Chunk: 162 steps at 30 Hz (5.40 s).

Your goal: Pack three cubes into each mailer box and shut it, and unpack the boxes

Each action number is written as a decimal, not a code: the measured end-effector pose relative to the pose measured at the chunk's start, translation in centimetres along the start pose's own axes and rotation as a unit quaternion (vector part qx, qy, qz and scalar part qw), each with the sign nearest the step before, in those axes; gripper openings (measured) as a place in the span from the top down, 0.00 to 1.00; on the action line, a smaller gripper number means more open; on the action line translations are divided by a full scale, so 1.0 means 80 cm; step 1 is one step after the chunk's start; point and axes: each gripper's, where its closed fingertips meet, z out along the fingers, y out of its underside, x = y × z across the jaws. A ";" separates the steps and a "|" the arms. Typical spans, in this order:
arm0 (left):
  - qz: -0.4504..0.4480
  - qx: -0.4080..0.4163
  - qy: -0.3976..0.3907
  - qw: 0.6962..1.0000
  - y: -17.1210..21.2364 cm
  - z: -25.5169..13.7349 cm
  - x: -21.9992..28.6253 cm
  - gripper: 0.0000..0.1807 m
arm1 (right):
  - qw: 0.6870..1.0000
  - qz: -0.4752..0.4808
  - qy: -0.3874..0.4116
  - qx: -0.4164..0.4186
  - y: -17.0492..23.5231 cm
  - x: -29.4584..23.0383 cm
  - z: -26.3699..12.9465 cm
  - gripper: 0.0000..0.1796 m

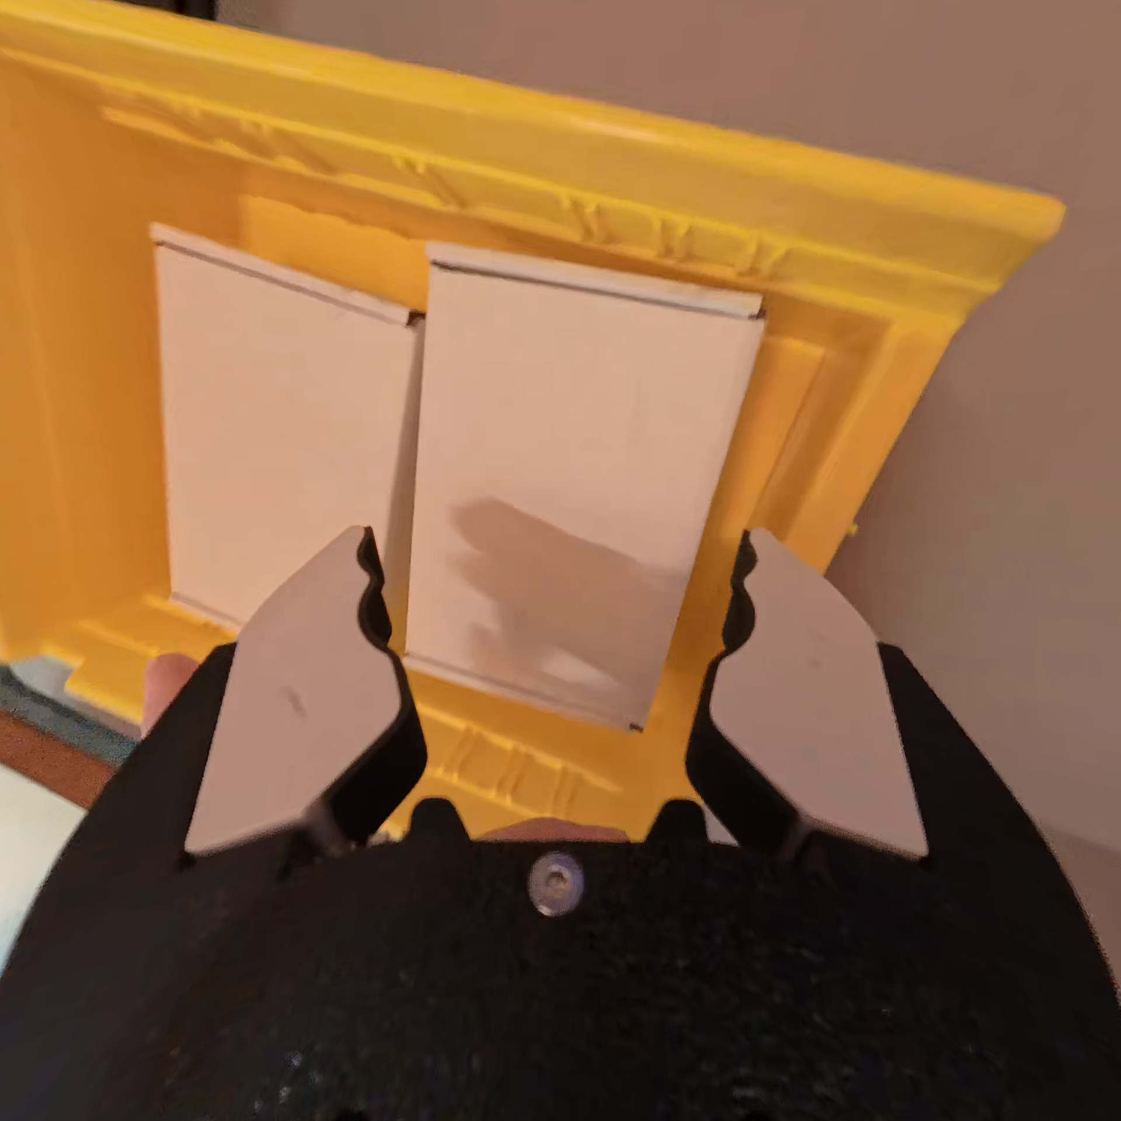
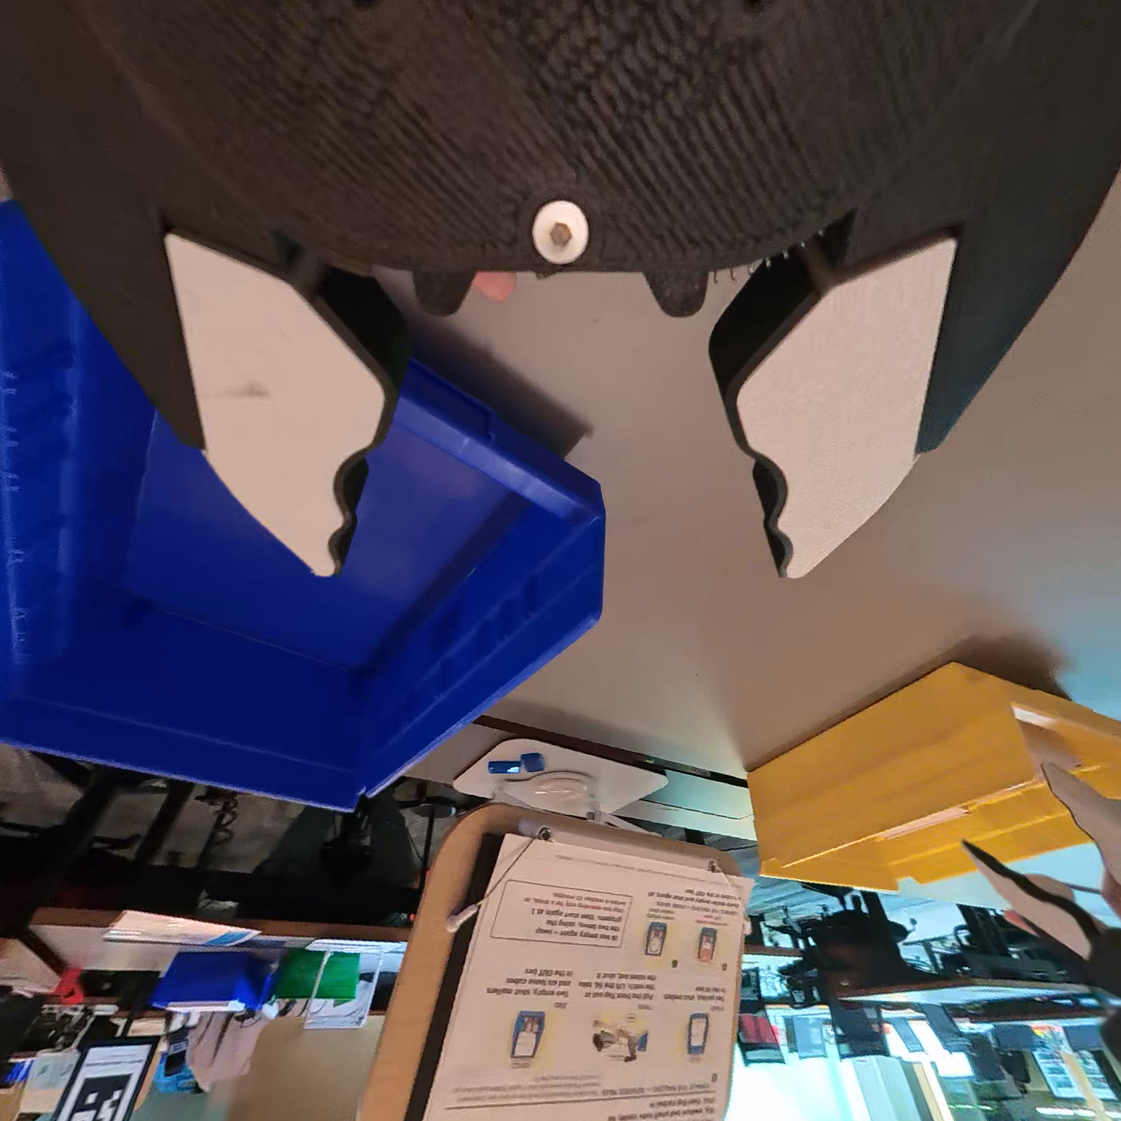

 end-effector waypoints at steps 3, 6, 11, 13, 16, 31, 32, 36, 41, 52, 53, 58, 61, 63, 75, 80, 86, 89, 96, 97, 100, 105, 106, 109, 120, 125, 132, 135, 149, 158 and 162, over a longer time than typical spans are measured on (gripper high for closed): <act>0.029 -0.008 0.019 0.999 -0.016 0.022 0.006 0.40 | 1.000 -0.005 -0.006 0.002 -0.005 -0.003 -0.006 0.30; 0.035 -0.057 0.031 0.997 -0.005 0.043 0.007 0.40 | 1.000 -0.012 -0.003 0.003 -0.005 0.001 -0.015 0.31; 0.032 -0.078 0.034 0.996 0.003 0.052 0.000 0.36 | 1.000 -0.013 -0.004 0.008 -0.006 0.007 -0.022 0.34; 0.028 -0.088 0.041 0.995 0.007 0.054 0.004 0.35 | 1.000 -0.014 -0.004 0.008 -0.005 0.008 -0.022 0.34; 0.038 -0.109 0.034 0.993 0.012 0.053 0.003 0.36 | 1.000 -0.015 -0.011 0.000 0.000 0.005 -0.017 0.34; 0.021 -0.141 0.027 0.989 0.027 0.073 0.002 0.24 | 0.996 -0.071 -0.036 -0.031 0.012 -0.019 -0.009 0.37; 0.021 -0.142 0.016 0.989 0.029 0.069 -0.001 0.25 | 0.996 -0.076 -0.033 -0.033 0.011 -0.018 -0.010 0.38; 0.000 -0.119 -0.010 0.993 0.024 0.031 -0.013 0.25 | 0.997 -0.072 -0.032 -0.024 0.005 -0.020 -0.013 0.39; -0.008 -0.083 -0.051 0.995 -0.001 -0.058 -0.019 0.25 | 0.996 -0.078 -0.036 -0.017 -0.002 -0.027 -0.016 0.41; 0.157 -0.033 0.027 0.987 -0.144 -0.089 0.200 0.25 | 0.978 -0.186 -0.095 -0.026 -0.014 -0.094 -0.010 0.44; 0.170 -0.029 0.030 0.985 -0.157 -0.078 0.222 0.25 | 0.971 -0.211 -0.104 -0.032 -0.013 -0.102 -0.012 0.44; 0.180 0.001 0.064 0.982 -0.210 -0.020 0.313 0.25 | 0.929 -0.324 -0.171 -0.059 0.007 -0.143 -0.031 0.43; 0.170 0.007 0.067 0.983 -0.230 0.003 0.350 0.25 | 0.911 -0.348 -0.208 -0.073 0.021 -0.158 -0.050 0.45; 0.158 0.013 0.063 0.985 -0.241 0.013 0.367 0.25 | 0.909 -0.338 -0.232 -0.080 0.026 -0.169 -0.060 0.47; 0.076 0.146 0.040 0.986 -0.272 0.043 0.379 0.30 | 0.901 -0.294 -0.288 -0.135 0.074 -0.196 -0.025 0.78; 0.030 0.302 0.024 0.953 -0.286 -0.023 0.376 0.45 | 0.917 -0.215 -0.317 -0.114 0.057 -0.217 -0.022 1.00; -0.059 0.364 -0.045 0.928 -0.245 -0.069 0.335 0.61 | 0.914 -0.124 -0.345 -0.174 0.065 -0.234 -0.022 1.00; -0.068 0.367 -0.065 0.925 -0.208 -0.064 0.328 0.62 | 0.915 -0.133 -0.335 -0.181 0.068 -0.235 -0.020 1.00; -0.114 0.404 -0.080 0.904 -0.162 -0.057 0.328 0.75 | 0.919 -0.079 -0.306 -0.236 0.087 -0.224 -0.010 1.00; -0.124 0.406 -0.082 0.902 -0.159 -0.058 0.326 0.77 | 0.915 -0.062 -0.308 -0.252 0.091 -0.224 -0.012 1.00; -0.147 0.427 -0.050 0.891 -0.159 -0.062 0.329 0.85 | 0.900 0.018 -0.332 -0.283 0.101 -0.229 -0.017 1.00; -0.155 0.438 -0.029 0.885 -0.163 -0.061 0.325 0.88 | 0.879 0.101 -0.376 -0.275 0.099 -0.227 -0.020 1.00; -0.154 0.439 -0.023 0.885 -0.165 -0.062 0.326 0.88 | 0.875 0.110 -0.384 -0.272 0.099 -0.225 -0.021 1.00; -0.148 0.456 0.010 0.877 -0.174 -0.070 0.332 0.86 | 0.859 0.154 -0.409 -0.268 0.101 -0.214 -0.027 1.00; 0.264 0.275 -0.236 0.894 -0.177 -0.057 0.297 0.45 | 0.848 0.163 -0.436 -0.253 0.102 -0.210 -0.031 1.00; 0.467 0.255 -0.375 0.759 -0.210 -0.047 0.296 0.41 | 0.845 0.167 -0.441 -0.252 0.104 -0.206 -0.033 1.00; 0.559 0.254 -0.385 0.689 -0.245 -0.018 0.322 0.54 | 0.850 0.162 -0.440 -0.241 0.103 -0.205 -0.031 1.00; 0.542 0.257 -0.356 0.717 -0.246 -0.012 0.329 0.58 | 0.865 0.144 -0.420 -0.235 0.100 -0.196 -0.027 1.00; 0.074 0.383 0.171 0.905 -0.231 -0.022 0.390 0.59 | 0.920 -0.154 -0.358 0.048 -0.008 -0.189 -0.079 0.52; 0.051 0.381 0.166 0.908 -0.227 0.010 0.379 0.59 | 0.901 -0.140 -0.407 -0.064 0.066 -0.221 -0.041 0.47; 0.017 0.386 0.161 0.908 -0.223 0.009 0.375 0.57 | 0.902 -0.172 -0.390 -0.068 0.082 -0.229 -0.020 0.48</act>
